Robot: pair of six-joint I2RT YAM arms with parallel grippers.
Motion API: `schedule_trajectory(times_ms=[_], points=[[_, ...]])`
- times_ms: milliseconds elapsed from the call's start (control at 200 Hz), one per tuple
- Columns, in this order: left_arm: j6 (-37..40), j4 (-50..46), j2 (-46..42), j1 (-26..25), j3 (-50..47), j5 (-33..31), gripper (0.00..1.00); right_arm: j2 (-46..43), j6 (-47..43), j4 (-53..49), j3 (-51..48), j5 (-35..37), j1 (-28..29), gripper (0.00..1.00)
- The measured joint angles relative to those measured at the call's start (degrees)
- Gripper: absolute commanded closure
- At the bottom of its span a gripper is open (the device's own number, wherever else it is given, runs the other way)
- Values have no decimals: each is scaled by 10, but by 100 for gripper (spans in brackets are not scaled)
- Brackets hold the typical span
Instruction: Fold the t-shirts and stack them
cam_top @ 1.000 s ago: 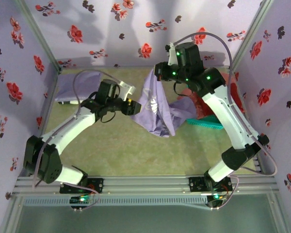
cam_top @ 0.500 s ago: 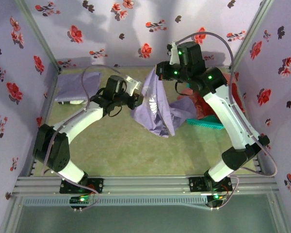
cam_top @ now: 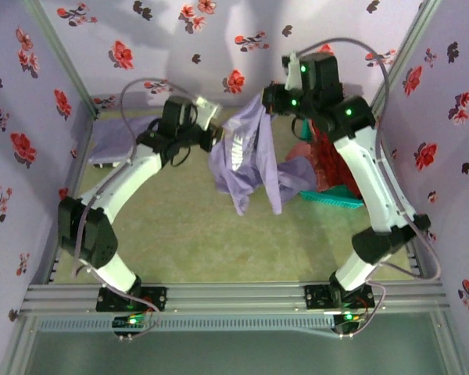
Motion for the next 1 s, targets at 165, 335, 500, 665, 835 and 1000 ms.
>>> schedule_trajectory(times_ms=[165,335,500,665,835,1000], points=[[24,-75,61,25,193,-38,100,93,-4,-31,192,-12,-3,100],[27,-98,19,55,162,-68,100,37,-6,-51,126,19,59,100],[27,-100,-85,66,-9,-78,100,-119,50,12,-194,76,194,100],[27,-112,-194,83,-209,-94,100,-215,184,106,-497,137,324,32],[28,-132,-245,116,-335,-146,100,-217,256,108,-571,182,362,23],[22,-157,-278,167,-353,-184,100,-253,258,106,-563,224,299,21]])
